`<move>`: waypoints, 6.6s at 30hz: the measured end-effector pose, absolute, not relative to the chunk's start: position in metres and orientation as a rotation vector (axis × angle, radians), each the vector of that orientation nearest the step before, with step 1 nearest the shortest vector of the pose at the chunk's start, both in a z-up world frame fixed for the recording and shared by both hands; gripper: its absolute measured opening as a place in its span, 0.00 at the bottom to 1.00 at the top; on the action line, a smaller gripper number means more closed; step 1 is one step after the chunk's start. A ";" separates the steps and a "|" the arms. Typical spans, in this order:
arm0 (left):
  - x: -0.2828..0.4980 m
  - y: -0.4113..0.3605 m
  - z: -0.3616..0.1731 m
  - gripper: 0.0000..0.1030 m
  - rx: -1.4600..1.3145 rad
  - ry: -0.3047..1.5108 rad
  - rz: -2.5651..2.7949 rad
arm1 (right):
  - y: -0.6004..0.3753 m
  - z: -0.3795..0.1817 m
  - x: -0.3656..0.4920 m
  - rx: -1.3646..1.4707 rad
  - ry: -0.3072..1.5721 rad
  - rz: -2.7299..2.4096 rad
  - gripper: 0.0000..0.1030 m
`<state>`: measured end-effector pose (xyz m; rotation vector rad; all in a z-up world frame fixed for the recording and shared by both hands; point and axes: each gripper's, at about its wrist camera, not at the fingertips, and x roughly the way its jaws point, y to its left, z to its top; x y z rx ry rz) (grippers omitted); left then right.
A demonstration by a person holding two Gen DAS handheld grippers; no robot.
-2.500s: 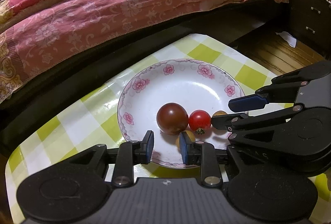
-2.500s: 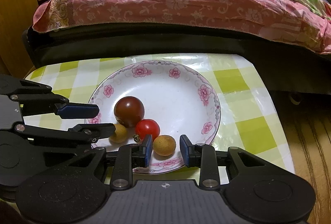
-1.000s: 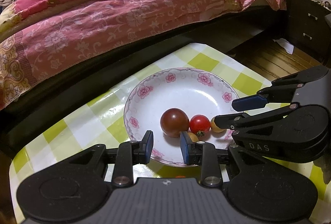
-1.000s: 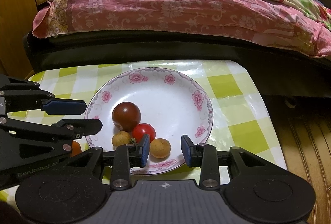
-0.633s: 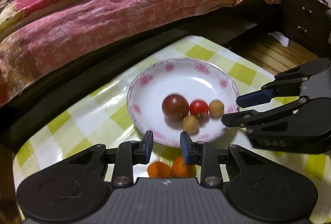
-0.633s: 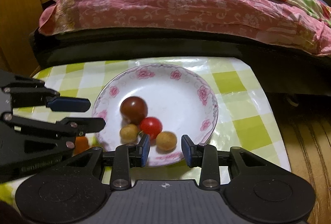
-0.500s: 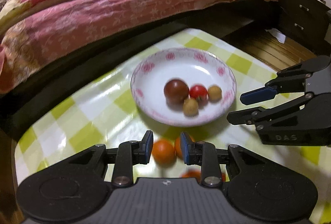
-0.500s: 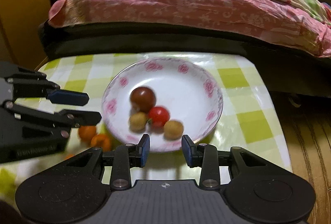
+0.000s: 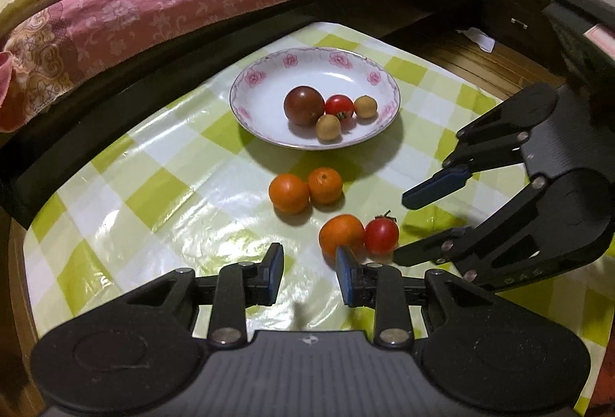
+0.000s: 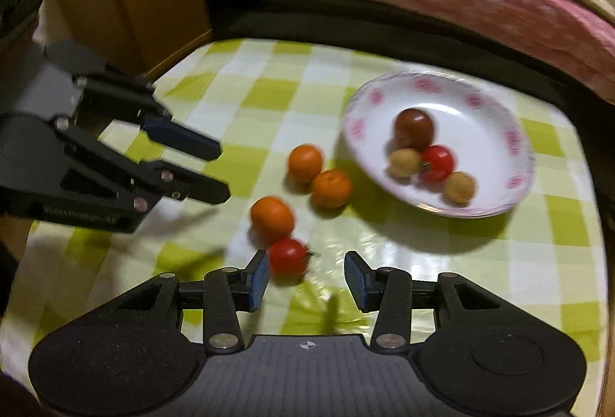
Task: Organize fruits
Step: 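Grasp a red cherry tomato with the right gripper while the left grasps a tangerine, then lift the cherry tomato and tangerine and carry them toward the plate, then lower the cherry tomato and tangerine into the plate and open both grippers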
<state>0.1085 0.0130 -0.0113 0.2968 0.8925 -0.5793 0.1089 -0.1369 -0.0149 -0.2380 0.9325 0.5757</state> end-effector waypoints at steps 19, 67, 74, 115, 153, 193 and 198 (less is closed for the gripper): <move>0.115 -0.008 -0.024 0.36 0.317 0.913 -0.638 | -0.133 -0.030 0.123 -0.237 1.005 0.570 0.24; 0.122 -0.040 -0.045 0.40 0.370 0.933 -0.643 | -0.158 -0.032 0.136 -0.192 1.035 0.469 0.25; 0.124 -0.038 -0.040 0.40 0.355 0.915 -0.623 | -0.157 -0.029 0.133 -0.198 1.024 0.459 0.24; 0.189 -0.068 -0.028 0.40 0.354 0.807 -0.498 | -0.188 -0.012 0.180 -0.077 0.889 0.300 0.24; 0.193 -0.073 -0.034 0.40 0.372 0.802 -0.477 | -0.184 -0.018 0.188 -0.100 0.871 0.246 0.24; 0.190 -0.073 -0.025 0.40 0.364 0.789 -0.468 | -0.187 -0.014 0.185 -0.106 0.837 0.227 0.30; 0.189 -0.072 -0.023 0.40 0.360 0.781 -0.470 | -0.187 -0.013 0.184 -0.104 0.825 0.222 0.30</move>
